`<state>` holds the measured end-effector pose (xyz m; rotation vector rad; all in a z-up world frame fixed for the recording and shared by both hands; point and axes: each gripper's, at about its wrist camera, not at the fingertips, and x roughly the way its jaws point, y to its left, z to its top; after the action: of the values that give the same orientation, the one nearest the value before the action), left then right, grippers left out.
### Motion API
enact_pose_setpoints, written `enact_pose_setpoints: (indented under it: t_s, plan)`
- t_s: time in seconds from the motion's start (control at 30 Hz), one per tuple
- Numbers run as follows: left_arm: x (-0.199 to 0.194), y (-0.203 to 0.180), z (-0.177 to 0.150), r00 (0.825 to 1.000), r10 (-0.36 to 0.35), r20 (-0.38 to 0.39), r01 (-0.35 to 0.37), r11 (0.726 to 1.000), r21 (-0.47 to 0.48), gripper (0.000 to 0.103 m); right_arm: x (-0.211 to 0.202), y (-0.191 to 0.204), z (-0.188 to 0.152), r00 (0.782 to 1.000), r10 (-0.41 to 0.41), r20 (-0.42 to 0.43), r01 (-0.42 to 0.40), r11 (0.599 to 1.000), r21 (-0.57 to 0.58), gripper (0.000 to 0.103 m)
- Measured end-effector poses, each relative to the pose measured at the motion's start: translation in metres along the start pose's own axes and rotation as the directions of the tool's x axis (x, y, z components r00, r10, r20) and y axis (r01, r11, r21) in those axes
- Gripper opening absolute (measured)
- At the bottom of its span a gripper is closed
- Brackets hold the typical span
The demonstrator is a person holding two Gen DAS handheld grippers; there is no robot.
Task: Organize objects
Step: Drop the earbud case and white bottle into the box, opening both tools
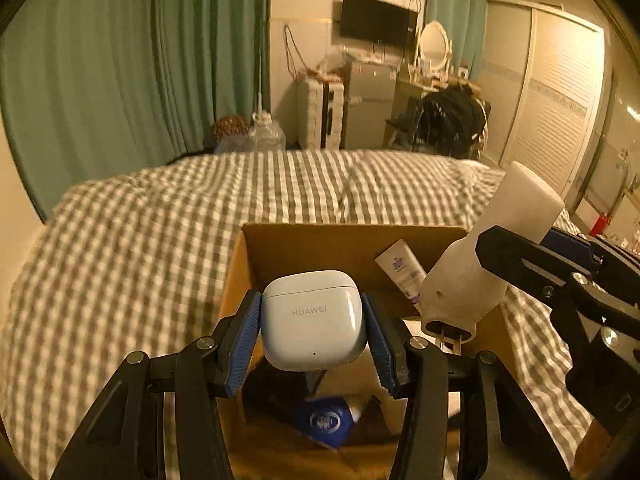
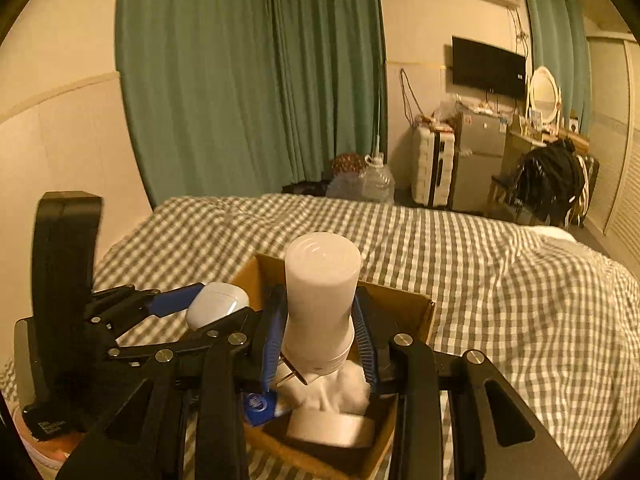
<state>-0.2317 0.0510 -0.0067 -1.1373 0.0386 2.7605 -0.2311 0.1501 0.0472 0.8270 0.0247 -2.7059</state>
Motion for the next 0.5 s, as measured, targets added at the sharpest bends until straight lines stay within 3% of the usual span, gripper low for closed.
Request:
enact_pose_setpoints:
  t_s: [0.4, 0.5]
  plan:
    - [0.051, 0.0, -0.003, 0.997, -0.031, -0.075, 0.033, 0.999, 0.032, 0.054, 0.092, -0.047, -0.008, 0.988, 0.07, -0.134, -0.056, 0.993, 0.106, 0.032]
    - [0.039, -0.005, -0.004, 0.999, -0.025, -0.031, 0.026, 0.999, 0.022, 0.072, 0.097, -0.052, -0.01, 0.982, 0.103, -0.156, -0.08, 0.986, 0.146, 0.033]
